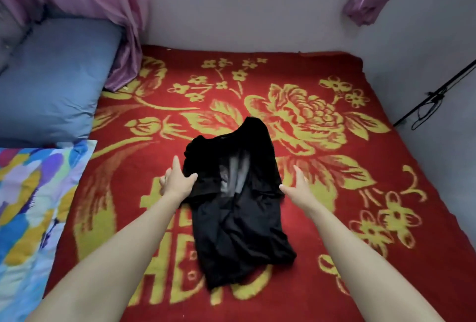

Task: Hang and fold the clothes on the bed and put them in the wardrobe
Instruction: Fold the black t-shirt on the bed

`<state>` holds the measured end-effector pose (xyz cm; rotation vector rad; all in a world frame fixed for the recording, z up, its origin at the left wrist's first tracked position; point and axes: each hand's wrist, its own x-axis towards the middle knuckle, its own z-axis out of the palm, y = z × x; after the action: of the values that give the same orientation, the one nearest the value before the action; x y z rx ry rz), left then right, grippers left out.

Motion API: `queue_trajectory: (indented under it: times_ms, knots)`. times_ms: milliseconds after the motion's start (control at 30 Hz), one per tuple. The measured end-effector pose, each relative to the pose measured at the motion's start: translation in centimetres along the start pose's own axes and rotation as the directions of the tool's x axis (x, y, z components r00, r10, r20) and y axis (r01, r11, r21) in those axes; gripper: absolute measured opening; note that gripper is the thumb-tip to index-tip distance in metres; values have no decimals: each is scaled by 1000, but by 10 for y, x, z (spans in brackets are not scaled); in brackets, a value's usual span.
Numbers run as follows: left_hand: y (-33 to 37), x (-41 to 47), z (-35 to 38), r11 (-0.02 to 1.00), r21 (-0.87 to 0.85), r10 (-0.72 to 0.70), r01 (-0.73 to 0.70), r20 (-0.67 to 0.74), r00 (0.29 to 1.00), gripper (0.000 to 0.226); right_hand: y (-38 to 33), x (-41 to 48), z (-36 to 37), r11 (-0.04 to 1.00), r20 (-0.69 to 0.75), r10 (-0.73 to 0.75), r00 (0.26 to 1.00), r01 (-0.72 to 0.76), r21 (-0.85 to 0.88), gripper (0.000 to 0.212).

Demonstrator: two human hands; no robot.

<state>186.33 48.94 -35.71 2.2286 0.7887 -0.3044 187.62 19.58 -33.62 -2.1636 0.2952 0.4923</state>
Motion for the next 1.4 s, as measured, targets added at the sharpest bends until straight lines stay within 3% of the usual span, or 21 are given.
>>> queue_trajectory:
  times_ms: [100,400,500,600,767,900,967,1033,1100,1167,1233,1333,1400]
  knots:
    - [-35,-8,22,996,29,-89,87,80,993,78,43,-9,19,992,61,120,991,-118,-41,73]
    - [-111,-35,83,979,157,-160,130,202,966,76,138,-18,73,929,63,327,943,-309,-201,64]
    - [-147,-41,111,979,146,-181,145,270,946,73,177,-14,89,896,38,380,924,-358,-263,59]
    - [-179,-46,139,964,96,-264,247,285,921,68,208,-6,99,866,2,431,903,-412,-284,56]
    - [-204,-49,204,931,-32,-340,363,280,898,63,244,15,101,874,-29,336,941,-323,-363,48]
    - [-200,-54,245,925,-43,-343,379,339,876,59,262,23,109,885,66,280,958,-231,-405,74]
    - [-195,-55,257,909,-22,-396,416,265,879,51,269,23,120,884,37,269,962,-231,-406,77]
    - [-190,-58,259,902,-21,-422,431,167,891,31,273,23,129,918,-119,221,968,-248,-309,61]
    - [-189,-61,255,889,-113,-427,444,141,893,19,270,24,130,951,-314,288,905,-310,-19,37]
    - [-189,-69,241,821,-334,-435,463,159,886,17,267,21,123,882,-378,422,824,-276,383,19]
    - [-196,-78,220,690,-555,-449,464,174,876,22,269,12,107,753,-387,522,760,-199,627,16]
    - [-225,-100,185,514,-714,-481,475,219,849,31,276,-13,82,642,-354,609,710,-180,745,14]
    - [-246,-116,167,466,-740,-499,485,233,835,32,282,-32,73,627,-343,633,694,-201,752,14]
